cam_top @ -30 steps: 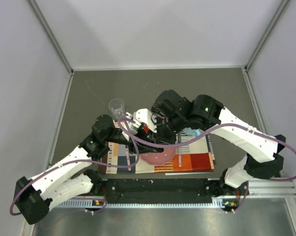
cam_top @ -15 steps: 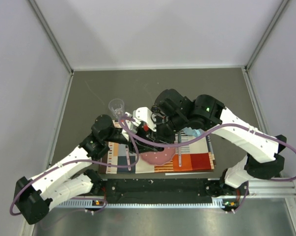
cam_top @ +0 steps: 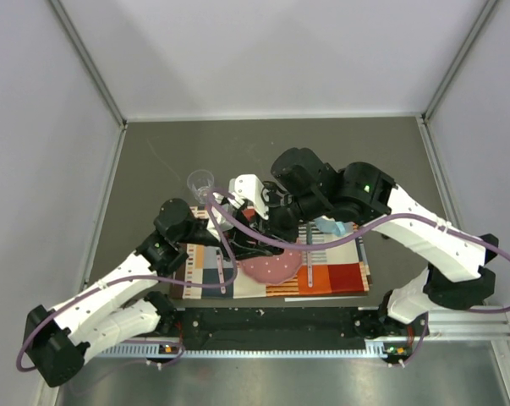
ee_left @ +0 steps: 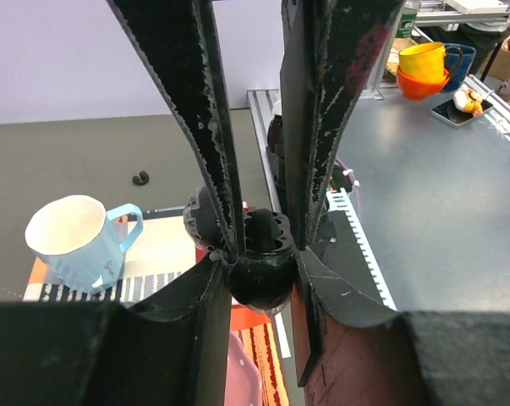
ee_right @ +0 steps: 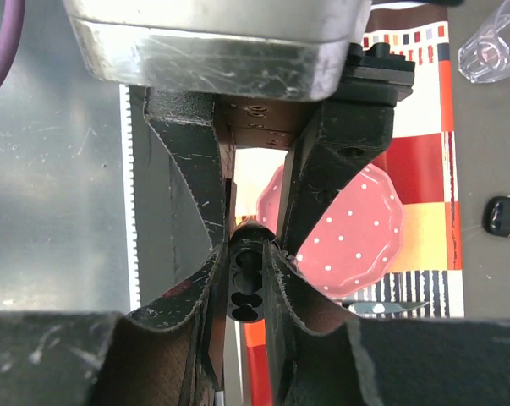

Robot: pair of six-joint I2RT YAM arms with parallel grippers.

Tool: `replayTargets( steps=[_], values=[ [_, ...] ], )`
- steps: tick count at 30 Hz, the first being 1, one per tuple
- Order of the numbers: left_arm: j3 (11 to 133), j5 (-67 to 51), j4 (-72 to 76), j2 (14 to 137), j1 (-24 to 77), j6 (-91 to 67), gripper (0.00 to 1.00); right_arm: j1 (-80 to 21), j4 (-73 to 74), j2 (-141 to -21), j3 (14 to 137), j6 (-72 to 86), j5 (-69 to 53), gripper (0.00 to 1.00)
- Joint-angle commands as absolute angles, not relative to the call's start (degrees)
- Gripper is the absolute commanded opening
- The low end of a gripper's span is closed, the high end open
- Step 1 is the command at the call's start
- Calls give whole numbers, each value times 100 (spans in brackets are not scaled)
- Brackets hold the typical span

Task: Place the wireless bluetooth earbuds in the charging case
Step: Place the earbud in the charging case, then open the charging case.

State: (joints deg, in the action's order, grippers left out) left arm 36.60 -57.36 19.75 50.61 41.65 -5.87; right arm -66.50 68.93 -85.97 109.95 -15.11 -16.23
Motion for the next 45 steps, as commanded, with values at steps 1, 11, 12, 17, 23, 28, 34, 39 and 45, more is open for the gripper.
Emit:
replayTargets(
  steps=[1, 11, 12, 17, 23, 28, 34, 39, 45],
  values=[
    [3586, -5669, 2636, 4817, 4192, -676, 0, -6715, 6495, -8429, 11215, -1433, -1468, 23],
    [3191, -4923, 3093, 4536, 4192, -729, 0, -6706, 5556, -7744, 11180, -1073, -581, 28],
    [3121, -4852, 3120, 4518, 4192, -721, 0, -6706, 5389, -7639, 11084, -1020, -502, 35],
    [2909, -4430, 3357, 4342, 4192, -721, 0, -6619, 4537, -6822, 10609, -503, 295, 60],
    [2777, -4096, 3498, 4105, 4192, -721, 0, -4609, 4456, -6425, 9828, 823, 81, 66],
    [2637, -3457, 3603, 3824, 4192, -738, 0, -2782, 4570, -6179, 8860, 1826, -1352, 71],
    [2347, -2708, 3946, 3498, 4192, -659, 0, -3644, 3921, -6276, 8324, 2179, -2807, 74],
    [2241, -2312, 4253, 3524, 4184, -721, 0, -4614, 3612, -6503, 8227, 2312, -2549, 77],
    [2232, -2214, 4386, 3524, 4192, -765, 0, -4729, 3454, -6750, 8183, 2320, -2663, 78]
  ],
)
